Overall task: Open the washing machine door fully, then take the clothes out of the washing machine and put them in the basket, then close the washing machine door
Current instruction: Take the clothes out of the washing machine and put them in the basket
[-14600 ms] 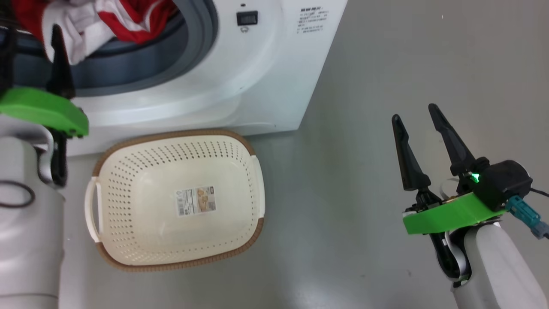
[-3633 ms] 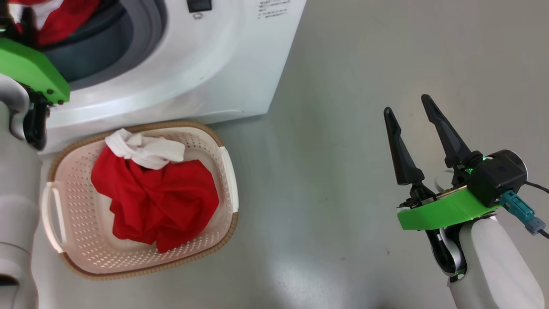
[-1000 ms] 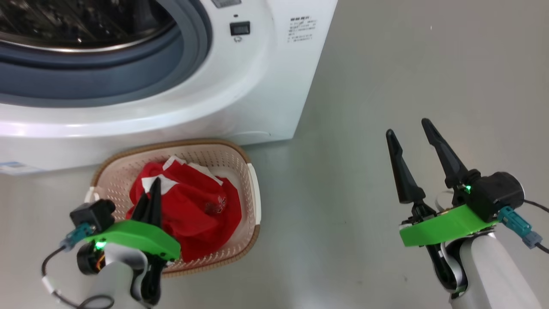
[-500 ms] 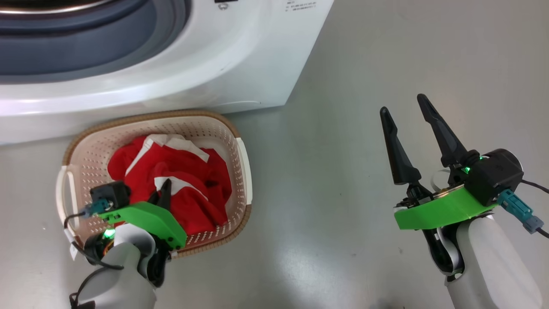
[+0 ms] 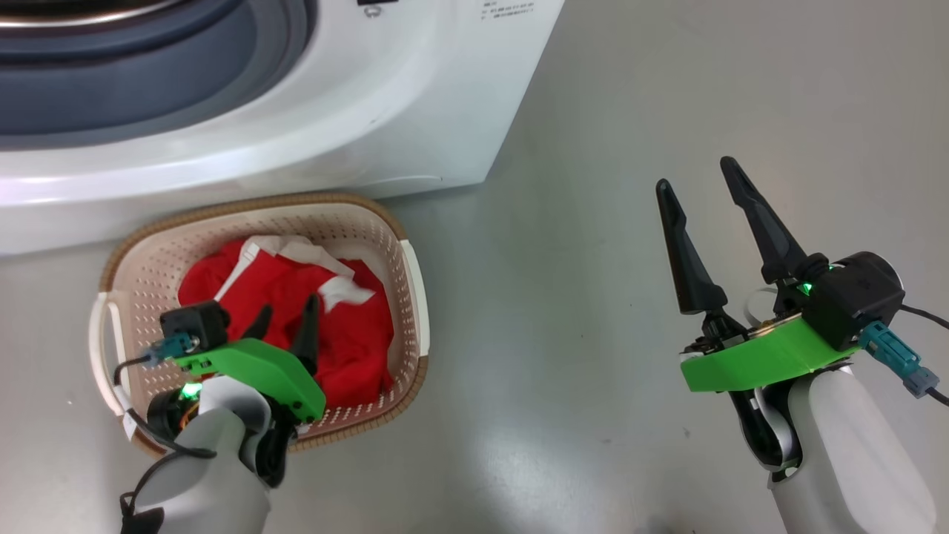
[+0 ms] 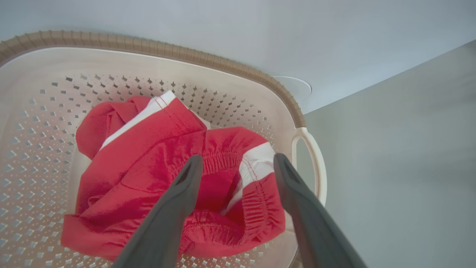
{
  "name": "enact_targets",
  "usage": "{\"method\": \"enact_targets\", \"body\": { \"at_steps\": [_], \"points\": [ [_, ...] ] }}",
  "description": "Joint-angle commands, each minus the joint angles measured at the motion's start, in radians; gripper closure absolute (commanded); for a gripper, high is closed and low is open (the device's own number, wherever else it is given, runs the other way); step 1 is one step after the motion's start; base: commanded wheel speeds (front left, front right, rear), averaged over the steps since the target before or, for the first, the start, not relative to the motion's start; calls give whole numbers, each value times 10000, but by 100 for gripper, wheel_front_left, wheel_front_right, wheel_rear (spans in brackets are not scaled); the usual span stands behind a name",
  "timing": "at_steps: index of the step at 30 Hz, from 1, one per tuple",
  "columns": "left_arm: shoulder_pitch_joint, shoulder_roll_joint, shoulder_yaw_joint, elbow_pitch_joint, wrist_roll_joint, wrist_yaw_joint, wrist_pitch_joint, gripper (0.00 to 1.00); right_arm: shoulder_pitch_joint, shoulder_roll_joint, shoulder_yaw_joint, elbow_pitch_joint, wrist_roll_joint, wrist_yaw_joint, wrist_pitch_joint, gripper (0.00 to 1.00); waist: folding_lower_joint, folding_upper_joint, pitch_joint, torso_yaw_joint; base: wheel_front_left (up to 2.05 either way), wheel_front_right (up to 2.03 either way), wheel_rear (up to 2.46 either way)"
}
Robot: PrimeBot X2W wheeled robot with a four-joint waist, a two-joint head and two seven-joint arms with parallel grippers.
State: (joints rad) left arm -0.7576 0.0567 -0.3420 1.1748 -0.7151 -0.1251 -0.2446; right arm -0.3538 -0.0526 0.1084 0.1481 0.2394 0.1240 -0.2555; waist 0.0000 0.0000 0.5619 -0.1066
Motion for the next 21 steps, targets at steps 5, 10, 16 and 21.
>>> {"method": "enact_targets", "body": {
  "at_steps": [5,10,16,21],
  "points": [
    [584,555,211,-836,-150,-55,-165,0,64,24,229,-131,138,67,-63,0,0,0,-654,104,0,0,0],
    [1329,702,782,-1962,174,-55,-169,0,298,24,176,26,74,67,-63,0,0,0,-1367,262,0,0,0],
    [2242,590,1398,-3073,861,-55,-170,0,650,24,137,237,-1,67,-63,0,0,0,-2244,504,0,0,0],
    [2921,540,1841,-4101,1397,-55,-171,0,910,24,106,368,-46,67,-63,0,0,0,-2929,647,0,0,0]
  ]
}}
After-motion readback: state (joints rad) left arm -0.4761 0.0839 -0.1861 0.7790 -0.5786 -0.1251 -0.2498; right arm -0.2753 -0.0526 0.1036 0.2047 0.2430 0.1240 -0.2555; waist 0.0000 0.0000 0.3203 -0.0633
